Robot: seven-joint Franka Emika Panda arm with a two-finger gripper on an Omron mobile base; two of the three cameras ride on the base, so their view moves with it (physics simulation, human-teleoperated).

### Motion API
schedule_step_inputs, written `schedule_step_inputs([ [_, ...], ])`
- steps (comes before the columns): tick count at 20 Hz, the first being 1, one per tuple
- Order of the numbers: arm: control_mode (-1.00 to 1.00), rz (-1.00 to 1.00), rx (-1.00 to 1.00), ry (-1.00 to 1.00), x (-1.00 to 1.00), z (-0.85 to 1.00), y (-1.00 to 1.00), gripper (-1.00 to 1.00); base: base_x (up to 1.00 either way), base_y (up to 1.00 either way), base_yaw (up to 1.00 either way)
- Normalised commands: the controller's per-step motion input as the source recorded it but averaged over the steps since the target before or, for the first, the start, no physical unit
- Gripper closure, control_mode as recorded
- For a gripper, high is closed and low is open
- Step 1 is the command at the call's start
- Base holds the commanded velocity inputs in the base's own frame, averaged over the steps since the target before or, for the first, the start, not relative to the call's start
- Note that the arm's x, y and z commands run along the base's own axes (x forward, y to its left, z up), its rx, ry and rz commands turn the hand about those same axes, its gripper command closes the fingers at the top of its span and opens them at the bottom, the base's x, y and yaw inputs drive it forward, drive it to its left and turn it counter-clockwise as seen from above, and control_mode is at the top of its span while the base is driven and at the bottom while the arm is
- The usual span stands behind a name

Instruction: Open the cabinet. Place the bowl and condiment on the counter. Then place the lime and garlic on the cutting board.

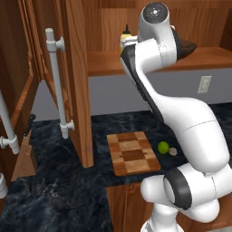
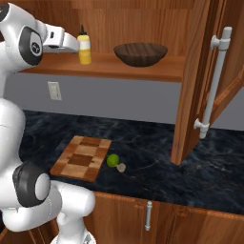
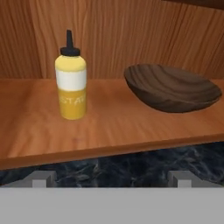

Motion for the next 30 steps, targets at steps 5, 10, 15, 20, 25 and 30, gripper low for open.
schedule_step_inputs([
  [5,-1.0,0.01,0.0,-0.01,0.47,0.0,0.02,-1.0,0.0,0.0,0.0],
  [10,-1.0,0.03,0.0,-0.01,0.43,0.0,0.0,-1.0,0.0,0.0,0.0],
  [15,-1.0,0.04,0.0,-0.02,0.22,0.0,0.0,-1.0,0.0,0.0,0.0],
  [20,-1.0,0.06,0.0,0.0,0.3,-0.03,0.0,-1.0,0.0,0.0,0.0],
  [25,-1.0,0.08,0.02,0.0,0.39,-0.1,0.02,-1.0,0.0,0.0,0.0],
  [30,-1.0,0.09,0.01,0.0,0.29,-0.11,0.06,-1.0,0.0,0.0,0.0],
])
